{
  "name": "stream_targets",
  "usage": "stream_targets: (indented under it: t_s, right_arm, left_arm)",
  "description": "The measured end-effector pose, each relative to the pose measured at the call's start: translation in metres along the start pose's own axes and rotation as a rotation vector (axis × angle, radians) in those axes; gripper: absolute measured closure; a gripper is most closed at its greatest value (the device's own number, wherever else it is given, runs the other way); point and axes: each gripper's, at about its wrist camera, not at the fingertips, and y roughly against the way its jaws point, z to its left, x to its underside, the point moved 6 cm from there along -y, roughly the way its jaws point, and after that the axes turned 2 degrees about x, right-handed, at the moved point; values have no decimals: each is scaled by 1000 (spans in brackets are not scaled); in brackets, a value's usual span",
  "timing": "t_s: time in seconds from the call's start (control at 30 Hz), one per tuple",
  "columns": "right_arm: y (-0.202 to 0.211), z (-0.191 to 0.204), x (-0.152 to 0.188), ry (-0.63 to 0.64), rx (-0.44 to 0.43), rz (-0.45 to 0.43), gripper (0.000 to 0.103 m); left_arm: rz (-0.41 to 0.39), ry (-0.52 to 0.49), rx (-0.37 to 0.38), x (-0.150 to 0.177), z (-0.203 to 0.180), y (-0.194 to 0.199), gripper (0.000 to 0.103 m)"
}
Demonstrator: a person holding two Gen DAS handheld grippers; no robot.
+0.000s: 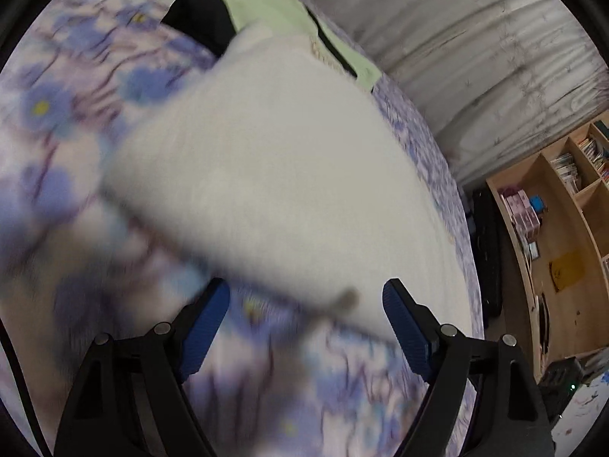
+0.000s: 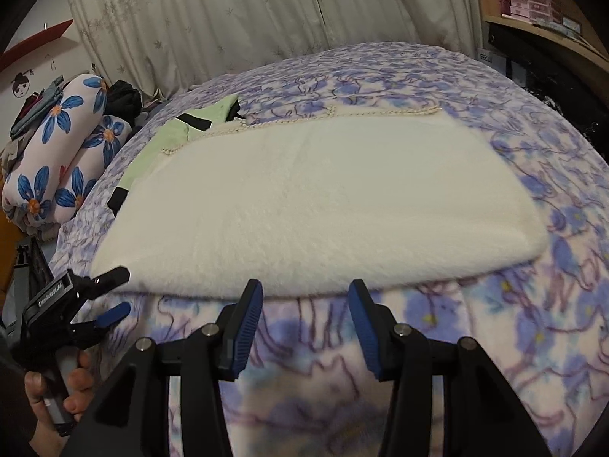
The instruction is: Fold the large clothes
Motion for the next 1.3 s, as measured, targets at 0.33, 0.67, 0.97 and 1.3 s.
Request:
stream_targets:
  t_s: [0.33, 0.67, 0.97, 1.3]
  right_arm:
    - [-54, 23, -53, 114, 41, -59, 75]
    - [-99, 18, -50, 99, -37, 71, 82]
    - [-15, -108, -49, -292, -73, -12, 83]
    - [22, -226, -8, -420, 171, -8, 83]
  left_arm:
    - [-163, -48, -77, -56, -7, -31, 80]
    - [-299, -513, -182, -60, -150, 1, 83]
    - [-221, -766, -67, 3, -302, -51, 84]
    - [0, -928, -160, 119, -308, -187, 77]
